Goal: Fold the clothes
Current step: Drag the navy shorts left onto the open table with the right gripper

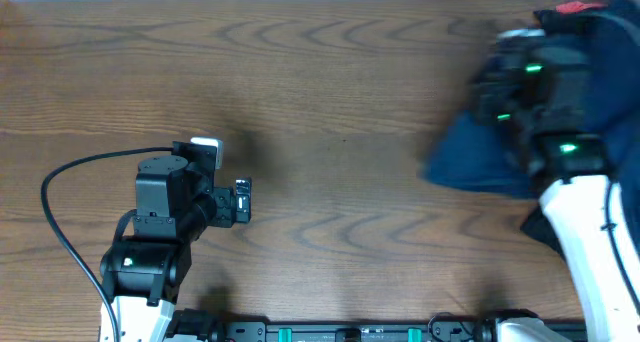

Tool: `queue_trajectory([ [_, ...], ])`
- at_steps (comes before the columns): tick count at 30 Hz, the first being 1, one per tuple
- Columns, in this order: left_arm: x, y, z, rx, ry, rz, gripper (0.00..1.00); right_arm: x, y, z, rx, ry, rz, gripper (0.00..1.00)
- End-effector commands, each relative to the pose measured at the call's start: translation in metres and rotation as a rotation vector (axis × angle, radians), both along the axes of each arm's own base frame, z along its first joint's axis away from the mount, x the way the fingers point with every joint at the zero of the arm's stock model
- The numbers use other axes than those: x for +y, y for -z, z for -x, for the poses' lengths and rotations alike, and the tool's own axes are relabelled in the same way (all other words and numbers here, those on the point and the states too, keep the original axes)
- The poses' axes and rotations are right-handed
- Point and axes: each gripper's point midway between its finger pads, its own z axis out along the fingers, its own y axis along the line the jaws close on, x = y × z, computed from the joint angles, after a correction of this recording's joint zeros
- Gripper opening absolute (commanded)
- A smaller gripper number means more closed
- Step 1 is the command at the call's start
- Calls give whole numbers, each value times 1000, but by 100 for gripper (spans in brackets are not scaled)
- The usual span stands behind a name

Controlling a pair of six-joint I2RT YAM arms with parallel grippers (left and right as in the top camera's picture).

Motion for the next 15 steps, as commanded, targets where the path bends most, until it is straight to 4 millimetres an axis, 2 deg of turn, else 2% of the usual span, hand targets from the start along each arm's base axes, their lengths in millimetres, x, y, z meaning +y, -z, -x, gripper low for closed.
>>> queue_trajectory([
  [1, -1, -10, -2, -19, 1, 15, 98, 39, 25, 7, 78, -46, -20, 1],
  [6, -1, -10, -2, -19, 1, 15, 98, 68, 70, 3, 171, -36, 33, 1],
  [10, -1, -10, -2, -20, 1, 15, 98, 88, 102, -12, 206, -51, 9, 1],
  [12, -1, -10, -2, -20, 1, 15, 98, 103, 105, -23, 172, -87, -26, 3],
  [15, -1, -11, -3, -24, 1, 15, 98, 128, 87, -41, 63, -153, -105, 25],
])
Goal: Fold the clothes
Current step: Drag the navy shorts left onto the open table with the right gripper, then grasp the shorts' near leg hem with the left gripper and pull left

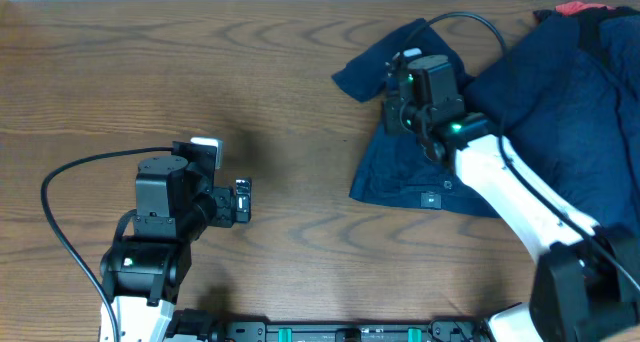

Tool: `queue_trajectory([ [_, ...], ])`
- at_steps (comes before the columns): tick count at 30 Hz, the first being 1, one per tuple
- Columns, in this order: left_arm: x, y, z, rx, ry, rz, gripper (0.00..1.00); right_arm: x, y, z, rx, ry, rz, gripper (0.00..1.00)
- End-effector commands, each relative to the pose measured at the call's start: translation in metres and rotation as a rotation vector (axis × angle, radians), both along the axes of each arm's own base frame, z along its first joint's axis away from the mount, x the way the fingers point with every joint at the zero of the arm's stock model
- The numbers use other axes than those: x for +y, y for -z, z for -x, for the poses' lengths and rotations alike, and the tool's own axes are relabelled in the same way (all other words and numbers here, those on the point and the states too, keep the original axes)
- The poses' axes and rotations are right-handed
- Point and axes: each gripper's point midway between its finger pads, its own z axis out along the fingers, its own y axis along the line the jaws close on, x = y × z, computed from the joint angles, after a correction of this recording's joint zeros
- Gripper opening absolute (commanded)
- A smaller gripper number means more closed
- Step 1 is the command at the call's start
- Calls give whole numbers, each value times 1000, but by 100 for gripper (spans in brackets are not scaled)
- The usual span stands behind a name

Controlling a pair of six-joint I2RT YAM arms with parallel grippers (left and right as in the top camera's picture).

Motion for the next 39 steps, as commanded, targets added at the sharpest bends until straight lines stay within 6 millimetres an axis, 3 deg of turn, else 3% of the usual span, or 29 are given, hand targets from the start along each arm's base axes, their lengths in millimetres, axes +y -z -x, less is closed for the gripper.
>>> queue_trajectory([
  [1, -1, -11, -4, -26, 1, 15, 98, 23, -23, -10, -84, -47, -87, 36],
  [4, -1, -13, -6, -38, 1, 16, 98, 20, -49, -23, -184, -24, -113, 73],
  [6, -2, -16, -9, -56, 1, 18, 98, 1, -56, -26, -197, 44, -91, 99],
  [9, -2, -18, -11, -62, -23, 43, 98, -56, -45, -17, -118, 264, 15, 99],
  [13, -10, -20, -15, -34, -94, 178, 98, -152, -19, 27, 81, 575, 200, 99],
  [17, -36, -15, -23, 19, -40, 325, 98, -204, 0, 64, 257, 694, 236, 99],
  [21, -60, 9, -30, 152, -14, 433, 98, -240, 9, 87, 357, 780, 253, 99],
  [26, -95, 53, -32, 372, -34, 529, 100, -264, 13, 100, 405, 848, 254, 99],
  [28, -111, 70, -33, 440, -31, 547, 93, -269, 13, 104, 419, 861, 256, 99],
  [32, -146, 99, -32, 514, 10, 546, 90, -271, 15, 109, 436, 866, 260, 99],
  [39, -195, 131, -31, 543, 89, 546, 86, -270, 15, 109, 438, 865, 256, 99],
])
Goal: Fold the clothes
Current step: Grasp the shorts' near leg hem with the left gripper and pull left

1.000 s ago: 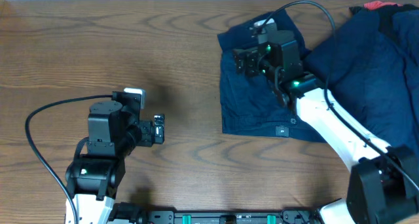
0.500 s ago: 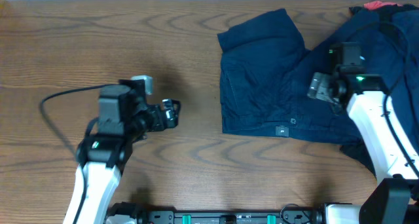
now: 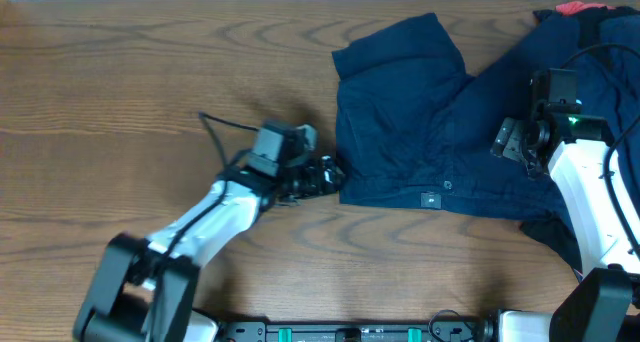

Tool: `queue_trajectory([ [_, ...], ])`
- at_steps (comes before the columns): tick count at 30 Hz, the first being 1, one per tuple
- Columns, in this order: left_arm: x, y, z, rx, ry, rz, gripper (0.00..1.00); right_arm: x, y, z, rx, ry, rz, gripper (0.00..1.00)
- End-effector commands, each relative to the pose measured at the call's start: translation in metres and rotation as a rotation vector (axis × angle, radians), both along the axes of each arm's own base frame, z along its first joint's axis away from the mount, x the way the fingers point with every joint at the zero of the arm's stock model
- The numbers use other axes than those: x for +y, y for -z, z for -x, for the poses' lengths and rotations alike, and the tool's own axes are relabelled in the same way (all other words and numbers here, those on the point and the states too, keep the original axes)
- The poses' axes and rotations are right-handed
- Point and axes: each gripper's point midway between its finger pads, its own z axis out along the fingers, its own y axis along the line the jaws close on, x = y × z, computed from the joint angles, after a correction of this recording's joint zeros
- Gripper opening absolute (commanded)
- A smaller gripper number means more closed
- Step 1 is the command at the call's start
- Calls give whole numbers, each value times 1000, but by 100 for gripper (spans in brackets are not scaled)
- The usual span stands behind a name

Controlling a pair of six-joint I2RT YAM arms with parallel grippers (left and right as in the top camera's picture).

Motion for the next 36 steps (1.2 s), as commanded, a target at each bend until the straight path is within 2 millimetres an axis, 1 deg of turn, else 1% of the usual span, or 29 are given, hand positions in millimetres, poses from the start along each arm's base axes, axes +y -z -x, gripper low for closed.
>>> queue_trajectory([
  [1, -16, 14, 3, 51, -14, 12, 85, -4, -8, 0, -27, 26, 8, 99],
  [5, -22, 39, 4, 105, -68, -20, 85, -3, -7, 1, -19, 25, 5, 99],
  [7, -28, 46, 5, 116, -68, -18, 85, -3, -7, 2, -18, 25, 5, 99],
  [8, -31, 49, 6, 123, -70, -13, 83, -3, -7, 2, -18, 25, 5, 99],
  [10, -39, 53, 8, 129, -67, -4, 77, -3, -7, 2, -18, 25, 5, 99],
  [11, -42, 53, 9, 127, -62, 0, 72, -3, -7, 2, -18, 25, 5, 99],
  [12, -46, 53, 11, 125, -53, 3, 63, -3, -7, 2, -17, 25, 5, 99],
  [13, -49, 53, 13, 122, -44, 4, 54, -3, -7, 2, -17, 25, 5, 99],
  [14, -51, 52, 15, 120, -35, 6, 43, -3, -7, 2, -17, 25, 6, 100],
  [16, -52, 53, 18, 125, -30, 1, 6, -3, -7, 2, -17, 25, 6, 99],
  [18, -48, 55, 21, 148, -35, -14, 6, -3, -7, 2, -17, 25, 6, 99],
  [19, -42, 56, 22, 165, -46, -26, 6, -3, -7, 2, -15, 24, 6, 99],
  [21, -24, 56, 23, 209, -84, -57, 6, -3, -7, 3, -11, 25, 6, 99],
  [23, 3, 49, 17, 215, -109, -89, 6, -5, -7, 4, -9, 29, 6, 99],
  [24, 19, 43, 13, 212, -125, -101, 6, -6, -7, 4, -9, 32, 6, 98],
  [26, 58, 26, 0, 190, -182, -119, 6, -8, -7, 5, -10, 38, 5, 99],
  [28, 108, 3, -20, 132, -286, -152, 6, -9, -7, 5, -11, 41, 5, 99],
  [29, 141, -13, -36, 74, -363, -174, 6, -9, -7, 5, -11, 42, 5, 99],
  [30, 165, -28, -47, 28, -422, -185, 6, -9, -7, 4, -13, 42, 5, 99],
  [31, 184, -41, -56, -10, -473, -184, 6, -8, -7, 4, -15, 41, 1, 99],
  [33, 227, -76, -74, -89, -593, -172, 6, -4, -6, 2, -20, 32, -23, 99],
  [34, 247, -92, -79, -116, -645, -169, 36, 0, -4, 0, -24, 18, -48, 99],
  [36, 261, -107, -80, -124, -680, -153, 94, 11, -2, -3, -25, -34, -99, 99],
])
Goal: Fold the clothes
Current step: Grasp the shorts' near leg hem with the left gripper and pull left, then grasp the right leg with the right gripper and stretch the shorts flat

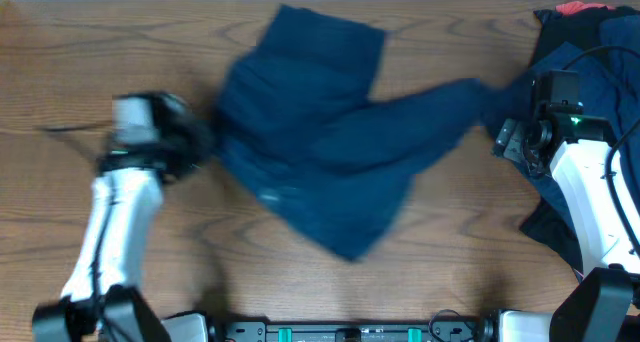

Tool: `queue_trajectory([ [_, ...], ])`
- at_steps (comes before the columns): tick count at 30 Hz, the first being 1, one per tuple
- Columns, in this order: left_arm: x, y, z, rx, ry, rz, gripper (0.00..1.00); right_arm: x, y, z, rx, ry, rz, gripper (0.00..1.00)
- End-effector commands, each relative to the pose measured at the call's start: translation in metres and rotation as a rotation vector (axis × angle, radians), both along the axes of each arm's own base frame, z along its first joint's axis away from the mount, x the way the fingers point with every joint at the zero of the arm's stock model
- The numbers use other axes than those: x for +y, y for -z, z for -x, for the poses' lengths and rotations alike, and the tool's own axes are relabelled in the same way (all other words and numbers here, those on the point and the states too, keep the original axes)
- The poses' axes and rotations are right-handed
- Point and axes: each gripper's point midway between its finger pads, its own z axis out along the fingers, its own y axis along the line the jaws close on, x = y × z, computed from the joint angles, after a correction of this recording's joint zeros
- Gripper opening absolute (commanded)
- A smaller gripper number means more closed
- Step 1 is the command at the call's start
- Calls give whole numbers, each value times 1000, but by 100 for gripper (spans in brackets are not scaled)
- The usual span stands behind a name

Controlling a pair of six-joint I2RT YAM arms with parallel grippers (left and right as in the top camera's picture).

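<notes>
A navy garment (330, 152) lies stretched across the middle of the table in the overhead view, smeared by motion. One long part of it reaches right toward the pile. My left gripper (200, 142) is at the garment's left edge and seems shut on the cloth, though blur hides the fingers. My right gripper (507, 140) hovers by the garment's right end, at the edge of the pile; its jaws are too small to read.
A pile of dark clothes (600, 62) with a bit of red cloth (580, 7) fills the far right corner. A black cable (70, 129) trails left of the left arm. The wooden table (120, 42) shows bare at the left and along the front.
My left gripper has moved from the garment's lower left corner near the table's middle to the far left, and the navy garment has come leftward with it and stretched out. The right arm has not moved.
At first my right gripper was at the pile on the right and the left arm rested near the front left. Then the right gripper had the navy garment out at mid-table. Later it was back by the pile, the left gripper at the garment's corner; now the garment is further left.
</notes>
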Motion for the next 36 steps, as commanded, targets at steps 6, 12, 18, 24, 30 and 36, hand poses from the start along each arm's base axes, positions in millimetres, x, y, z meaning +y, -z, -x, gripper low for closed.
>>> queue_trajectory([
  [6, -3, -3, 47, 189, 20, 50, 98, 41, -2, -10, -30, -217, -207, 99],
  [12, -46, 21, 107, 445, 135, 90, 98, 88, -5, -14, -69, -456, -417, 98],
  [18, -84, 30, 142, 566, 270, 96, 99, 112, 8, -19, -55, -473, -513, 90],
  [24, -115, 49, 170, 677, 277, 133, 99, 130, 30, -31, -28, -460, -542, 91],
  [30, -138, 64, 189, 738, 276, 170, 99, 149, 41, -51, -68, -461, -552, 90],
  [36, -145, 75, 195, 738, 288, 162, 99, 161, 65, -62, -50, -296, -612, 80],
])
